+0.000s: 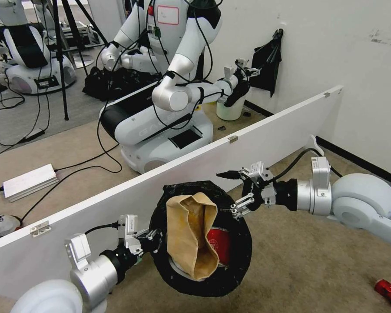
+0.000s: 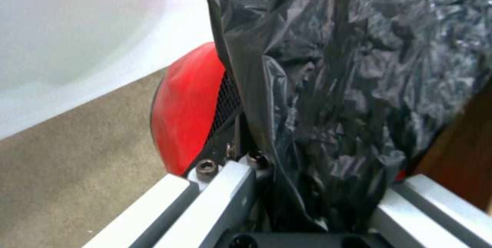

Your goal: Pick up the trash bin, then pick up the garbage from the floor and place it into the trash bin.

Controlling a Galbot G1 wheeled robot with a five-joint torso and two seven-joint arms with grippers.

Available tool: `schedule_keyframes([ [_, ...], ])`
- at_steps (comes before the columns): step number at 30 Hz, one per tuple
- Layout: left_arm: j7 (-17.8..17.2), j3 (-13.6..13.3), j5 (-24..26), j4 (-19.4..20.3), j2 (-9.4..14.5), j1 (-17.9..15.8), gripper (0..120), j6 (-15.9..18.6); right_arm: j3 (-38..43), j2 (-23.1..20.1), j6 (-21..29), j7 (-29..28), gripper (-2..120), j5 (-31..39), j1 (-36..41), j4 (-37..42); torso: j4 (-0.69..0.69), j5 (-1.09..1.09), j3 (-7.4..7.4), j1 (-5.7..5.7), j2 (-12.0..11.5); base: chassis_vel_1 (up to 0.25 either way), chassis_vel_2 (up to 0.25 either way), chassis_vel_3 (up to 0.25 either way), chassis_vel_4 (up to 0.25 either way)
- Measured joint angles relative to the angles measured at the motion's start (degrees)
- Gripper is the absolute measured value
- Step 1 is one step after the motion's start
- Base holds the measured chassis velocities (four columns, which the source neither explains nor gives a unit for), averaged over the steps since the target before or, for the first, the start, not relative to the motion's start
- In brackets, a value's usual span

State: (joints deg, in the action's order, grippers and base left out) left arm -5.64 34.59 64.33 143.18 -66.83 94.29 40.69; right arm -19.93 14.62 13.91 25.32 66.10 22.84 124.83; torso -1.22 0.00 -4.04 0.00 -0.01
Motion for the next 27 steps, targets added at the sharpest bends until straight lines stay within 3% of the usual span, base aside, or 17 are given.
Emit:
schedule_keyframes([
  [27,-1.75,-0.29,-0.13,-0.59,-0.03,1.25,0,0.01,2.78,-2.64,-0.61,0.26,98,0.88,0.00,0.31,0.00,0.00,0.00,0.00,0.00,0.000,0.000,0.000,0.000],
])
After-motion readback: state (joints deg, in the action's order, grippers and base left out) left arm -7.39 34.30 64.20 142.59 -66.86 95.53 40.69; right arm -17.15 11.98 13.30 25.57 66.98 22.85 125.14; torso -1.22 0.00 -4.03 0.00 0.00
